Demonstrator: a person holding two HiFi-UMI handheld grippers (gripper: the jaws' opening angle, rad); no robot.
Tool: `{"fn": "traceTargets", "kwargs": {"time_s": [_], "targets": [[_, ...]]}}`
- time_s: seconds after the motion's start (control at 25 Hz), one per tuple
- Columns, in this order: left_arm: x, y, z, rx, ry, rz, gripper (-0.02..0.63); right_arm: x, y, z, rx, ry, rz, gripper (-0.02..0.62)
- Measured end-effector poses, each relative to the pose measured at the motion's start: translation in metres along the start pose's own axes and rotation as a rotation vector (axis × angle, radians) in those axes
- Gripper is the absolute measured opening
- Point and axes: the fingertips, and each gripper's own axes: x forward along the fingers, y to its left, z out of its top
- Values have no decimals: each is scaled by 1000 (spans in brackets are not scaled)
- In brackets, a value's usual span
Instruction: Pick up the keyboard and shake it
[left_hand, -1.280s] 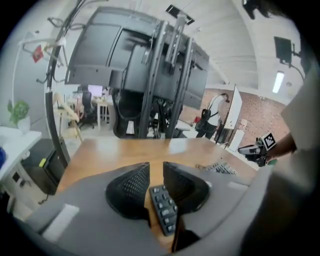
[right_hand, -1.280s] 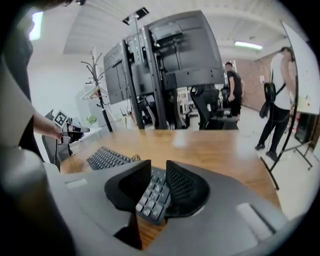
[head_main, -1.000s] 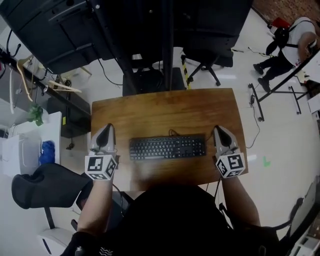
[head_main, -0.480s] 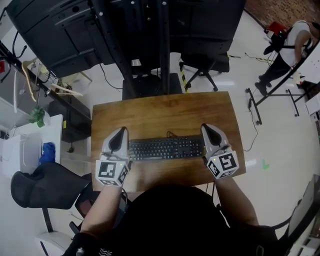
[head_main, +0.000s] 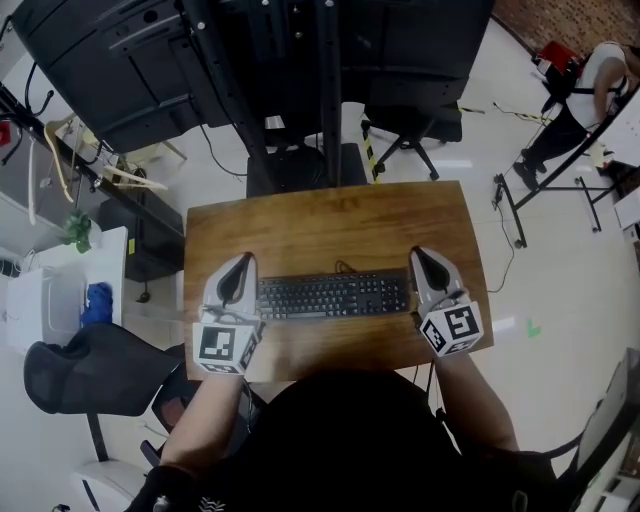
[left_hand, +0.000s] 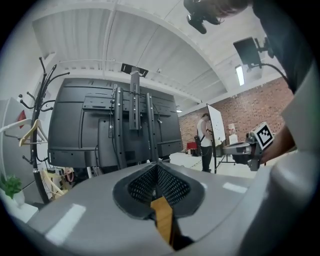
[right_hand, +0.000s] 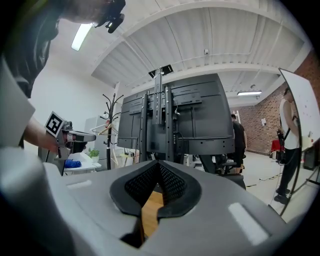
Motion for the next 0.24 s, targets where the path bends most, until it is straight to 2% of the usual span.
{"fn": "traceTargets", "kwargs": {"time_s": [0.24], "targets": [[3,-6,4,32,-12,-11,-2,1,-14,5,-15,-9,-14,2]]}}
